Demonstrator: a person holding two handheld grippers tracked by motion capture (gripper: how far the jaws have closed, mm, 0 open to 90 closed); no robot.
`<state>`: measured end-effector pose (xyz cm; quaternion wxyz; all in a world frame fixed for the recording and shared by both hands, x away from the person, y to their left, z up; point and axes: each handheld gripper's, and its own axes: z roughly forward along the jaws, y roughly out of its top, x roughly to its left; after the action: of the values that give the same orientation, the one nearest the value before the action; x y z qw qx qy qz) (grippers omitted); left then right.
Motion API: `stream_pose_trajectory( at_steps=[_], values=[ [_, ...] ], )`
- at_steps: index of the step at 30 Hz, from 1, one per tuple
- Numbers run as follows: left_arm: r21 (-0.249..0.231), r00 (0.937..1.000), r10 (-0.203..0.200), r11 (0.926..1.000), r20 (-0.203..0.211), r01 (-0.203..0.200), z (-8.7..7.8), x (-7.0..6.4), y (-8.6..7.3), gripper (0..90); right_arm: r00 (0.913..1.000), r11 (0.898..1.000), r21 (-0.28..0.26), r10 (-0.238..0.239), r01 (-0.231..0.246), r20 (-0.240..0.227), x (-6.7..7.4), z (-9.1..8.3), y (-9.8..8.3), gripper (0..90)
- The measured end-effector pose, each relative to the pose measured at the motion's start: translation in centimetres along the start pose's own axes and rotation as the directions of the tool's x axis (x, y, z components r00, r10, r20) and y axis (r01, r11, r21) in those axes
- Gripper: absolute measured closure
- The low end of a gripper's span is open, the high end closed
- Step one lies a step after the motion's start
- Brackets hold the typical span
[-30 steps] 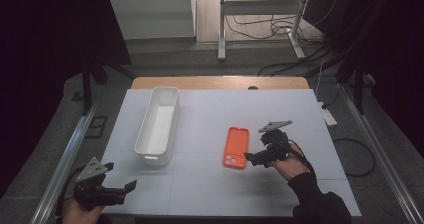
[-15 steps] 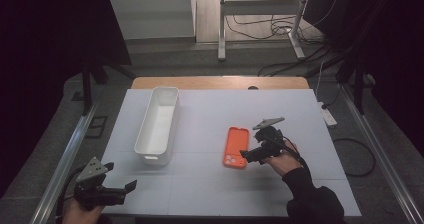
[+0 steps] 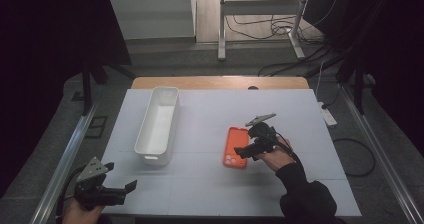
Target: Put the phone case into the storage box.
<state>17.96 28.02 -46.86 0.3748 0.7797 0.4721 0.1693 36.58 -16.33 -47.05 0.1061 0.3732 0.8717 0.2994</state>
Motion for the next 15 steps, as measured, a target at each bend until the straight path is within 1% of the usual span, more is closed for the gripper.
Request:
stream_pose_trajectory(
  at_steps=[10, 15],
  values=[
    [0.003, 1.0, 0.004, 1.0, 0.001, -0.004, 0.0, 0.0, 0.0, 1.2, 0.9994, 0.999, 0.024, -0.028, 0.028, 0.021, 0.4, 1.2, 0.9, 0.0],
    [0.004, 1.0, 0.005, 1.0, 0.001, -0.005, 0.0, 0.0, 0.0, 1.2, 0.9993, 0.999, 0.036, -0.033, 0.032, 0.017, 0.5, 1.7, 1.3, 0.0]
  ],
)
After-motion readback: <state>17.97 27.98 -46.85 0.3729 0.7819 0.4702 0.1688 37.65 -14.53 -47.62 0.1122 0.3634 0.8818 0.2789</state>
